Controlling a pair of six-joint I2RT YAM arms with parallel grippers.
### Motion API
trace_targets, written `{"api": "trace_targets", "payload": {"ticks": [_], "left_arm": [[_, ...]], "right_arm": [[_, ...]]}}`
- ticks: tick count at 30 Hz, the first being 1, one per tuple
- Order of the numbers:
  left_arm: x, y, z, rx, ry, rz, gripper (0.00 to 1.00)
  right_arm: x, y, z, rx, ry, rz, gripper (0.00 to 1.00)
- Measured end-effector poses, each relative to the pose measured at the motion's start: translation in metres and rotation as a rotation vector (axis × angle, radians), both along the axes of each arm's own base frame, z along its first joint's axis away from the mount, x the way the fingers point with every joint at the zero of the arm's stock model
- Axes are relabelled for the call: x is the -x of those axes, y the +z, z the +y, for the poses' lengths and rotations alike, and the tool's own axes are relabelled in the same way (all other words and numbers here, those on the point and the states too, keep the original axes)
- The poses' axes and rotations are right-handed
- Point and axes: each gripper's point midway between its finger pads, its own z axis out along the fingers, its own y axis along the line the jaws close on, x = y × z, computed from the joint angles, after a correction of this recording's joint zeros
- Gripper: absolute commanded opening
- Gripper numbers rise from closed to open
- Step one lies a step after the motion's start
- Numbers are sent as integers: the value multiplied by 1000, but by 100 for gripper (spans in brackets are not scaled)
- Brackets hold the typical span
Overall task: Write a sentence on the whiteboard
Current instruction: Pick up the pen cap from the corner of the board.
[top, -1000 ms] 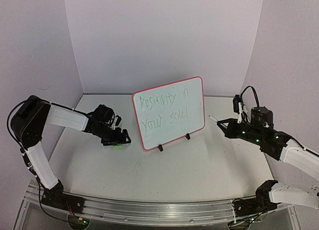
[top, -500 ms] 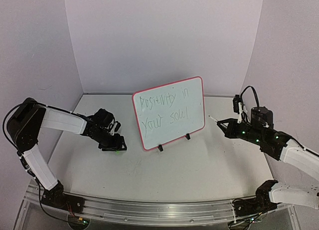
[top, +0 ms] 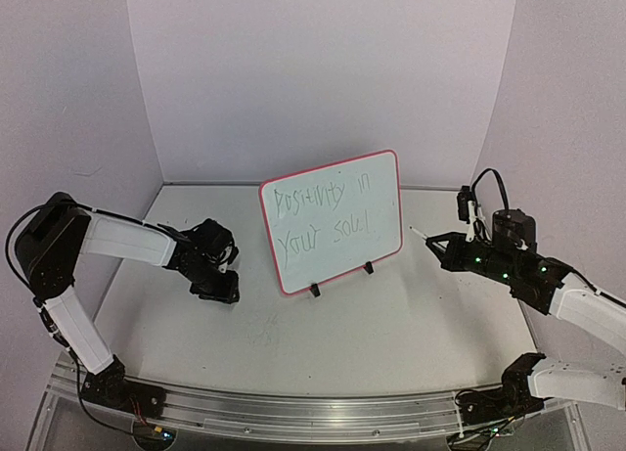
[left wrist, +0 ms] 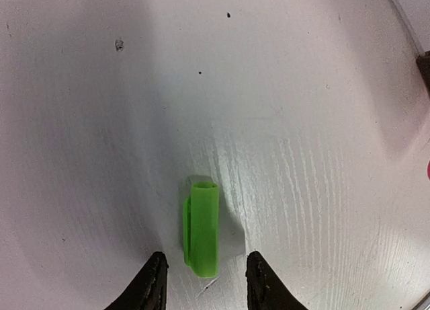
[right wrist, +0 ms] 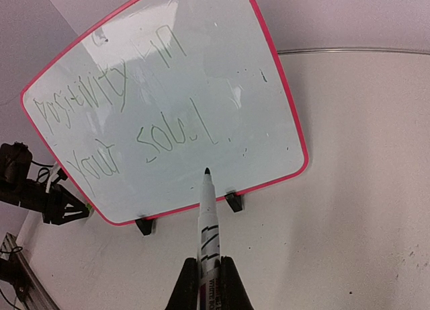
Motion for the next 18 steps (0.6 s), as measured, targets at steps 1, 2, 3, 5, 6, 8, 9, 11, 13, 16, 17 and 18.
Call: {"api": "trace_targets", "payload": {"ticks": [1,2,3,5,6,8,9,11,13,16,17,18], "left_arm": [[1,-1,1,-17,-3,-2,37],[2,-1,2,-31,-5,-4,36],[3,-1,3,-43,-7,-5,34],[3,-2,3,-62,-11,-8,33],[3,-2,3,-76,-15,-9,33],[3,-3,3,-87,-16,-11,33],[2,-3,3,-93,-18,-13,32],[1,-3,2,-103,-22,-18,31],[-1,-3,2,-113,-27,-23,29],[-3,-3,1,-121,-33,-30,23],[-3,-4,1,-123,-34,-31,20],[-3,-4,1,-126,-34,-33,19]], "right_arm": [[0,0,0,0,0,0,0],[0,0,0,0,-1,0,0],[0,0,0,1,-2,0,0],[0,0,0,1,-2,0,0],[0,0,0,1,-2,0,0],[0,0,0,1,-2,0,0],[0,0,0,1,-3,0,0],[0,0,-1,1,-4,-1,0],[0,0,-1,1,-5,-2,0],[-1,1,-1,2,-8,-4,0],[-1,1,-2,2,-9,-4,0],[-1,1,-2,2,-10,-5,0]]}}
